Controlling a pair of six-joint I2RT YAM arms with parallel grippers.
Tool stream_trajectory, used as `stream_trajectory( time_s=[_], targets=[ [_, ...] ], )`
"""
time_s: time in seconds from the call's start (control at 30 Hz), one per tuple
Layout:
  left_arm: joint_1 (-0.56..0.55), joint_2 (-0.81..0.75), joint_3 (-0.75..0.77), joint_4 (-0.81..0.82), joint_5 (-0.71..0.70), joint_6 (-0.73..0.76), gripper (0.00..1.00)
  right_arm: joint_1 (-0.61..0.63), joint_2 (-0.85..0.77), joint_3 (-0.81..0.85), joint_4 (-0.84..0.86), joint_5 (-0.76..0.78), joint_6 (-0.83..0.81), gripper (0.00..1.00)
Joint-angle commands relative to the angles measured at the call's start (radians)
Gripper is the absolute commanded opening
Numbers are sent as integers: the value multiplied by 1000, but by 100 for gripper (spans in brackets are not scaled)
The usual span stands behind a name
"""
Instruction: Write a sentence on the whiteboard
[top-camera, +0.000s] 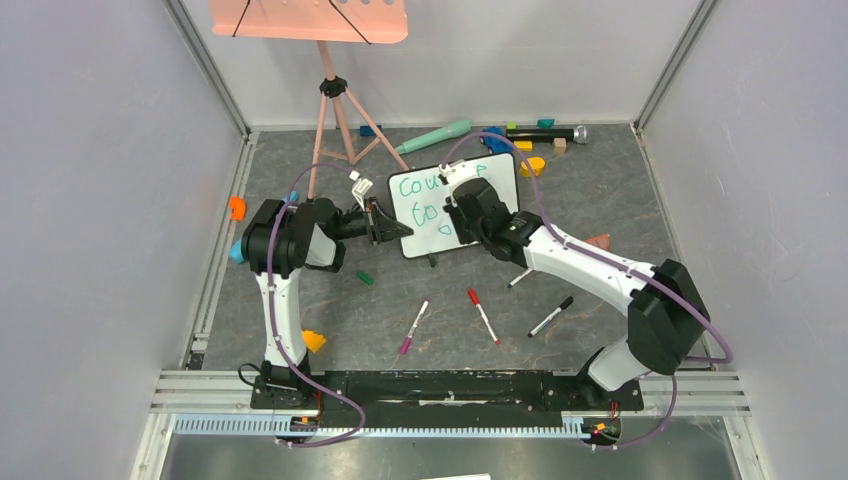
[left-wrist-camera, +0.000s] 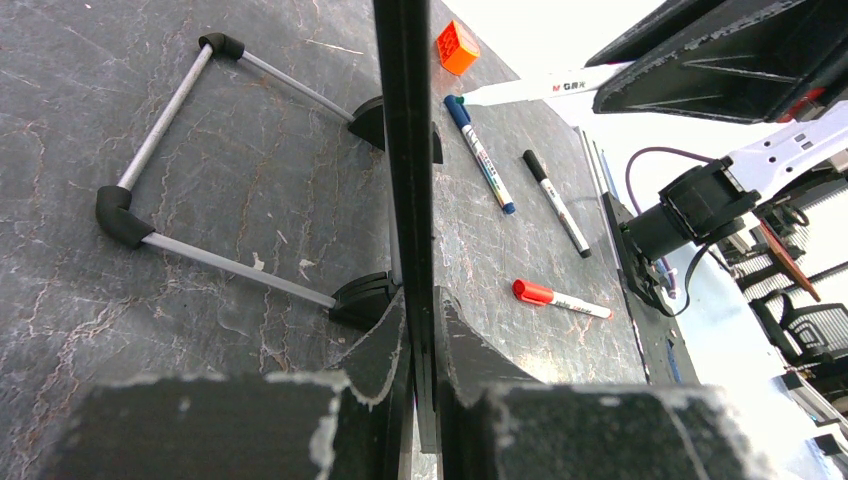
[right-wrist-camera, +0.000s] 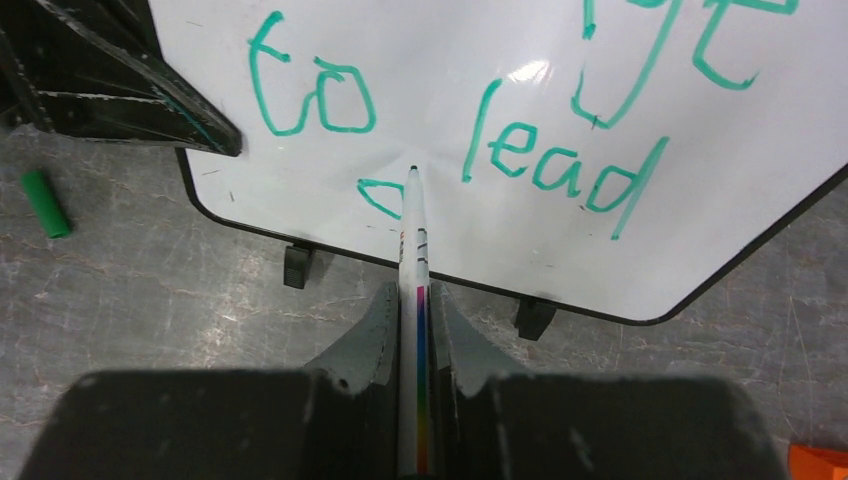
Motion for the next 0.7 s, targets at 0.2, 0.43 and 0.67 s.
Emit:
stream_trajectory(
  time_s=[0.2,0.43,0.67],
  targets=[
    [-9,3,2,67,22,90,2,-14,15,20,-19,35,-1,0],
    [-9,2,0,67,22,90,2,-15,34,20,-13,20,-3,0],
    [-9,1,4,67,25,91,2,-18,55,21,-2,28,-5,0]
  ],
)
